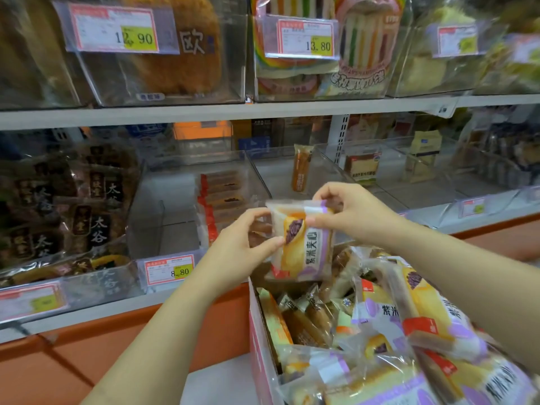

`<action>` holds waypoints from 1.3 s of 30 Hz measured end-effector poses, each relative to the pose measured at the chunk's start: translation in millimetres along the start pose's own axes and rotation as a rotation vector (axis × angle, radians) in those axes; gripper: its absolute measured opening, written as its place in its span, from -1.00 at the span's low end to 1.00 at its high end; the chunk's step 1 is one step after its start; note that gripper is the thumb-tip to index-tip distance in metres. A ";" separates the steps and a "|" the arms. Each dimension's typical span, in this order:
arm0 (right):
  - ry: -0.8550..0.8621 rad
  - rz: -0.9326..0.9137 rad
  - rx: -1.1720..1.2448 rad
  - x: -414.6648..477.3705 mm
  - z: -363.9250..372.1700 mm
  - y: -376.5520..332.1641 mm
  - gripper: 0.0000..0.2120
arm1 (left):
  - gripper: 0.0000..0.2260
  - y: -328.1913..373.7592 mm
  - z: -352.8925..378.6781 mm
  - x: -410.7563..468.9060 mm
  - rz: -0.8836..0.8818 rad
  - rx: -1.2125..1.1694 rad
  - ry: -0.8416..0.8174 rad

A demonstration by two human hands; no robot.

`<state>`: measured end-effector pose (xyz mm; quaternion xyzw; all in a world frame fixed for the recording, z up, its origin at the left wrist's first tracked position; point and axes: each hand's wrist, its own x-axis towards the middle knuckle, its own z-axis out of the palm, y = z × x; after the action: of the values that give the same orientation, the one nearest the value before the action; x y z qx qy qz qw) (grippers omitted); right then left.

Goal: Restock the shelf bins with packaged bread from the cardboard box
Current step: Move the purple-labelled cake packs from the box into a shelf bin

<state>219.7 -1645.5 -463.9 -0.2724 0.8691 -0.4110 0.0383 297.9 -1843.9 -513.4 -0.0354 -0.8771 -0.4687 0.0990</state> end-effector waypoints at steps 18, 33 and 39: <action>0.082 -0.278 -0.243 51.2 52.3 -30.6 -0.54 | -0.76 -19.1 -60.6 9.0 -0.128 0.298 0.363; -0.147 -0.453 -0.852 65.6 77.7 11.4 -0.75 | -0.71 -45.0 -53.6 13.6 -0.297 0.482 -0.006; -0.043 -0.622 -0.882 59.1 88.1 23.2 -0.77 | -0.71 -48.8 -52.4 14.2 -0.348 0.686 -0.022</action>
<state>184.9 -1724.5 -529.7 -0.5154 0.8367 0.0065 -0.1854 283.8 -1915.1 -521.9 0.1443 -0.9768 -0.1575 0.0145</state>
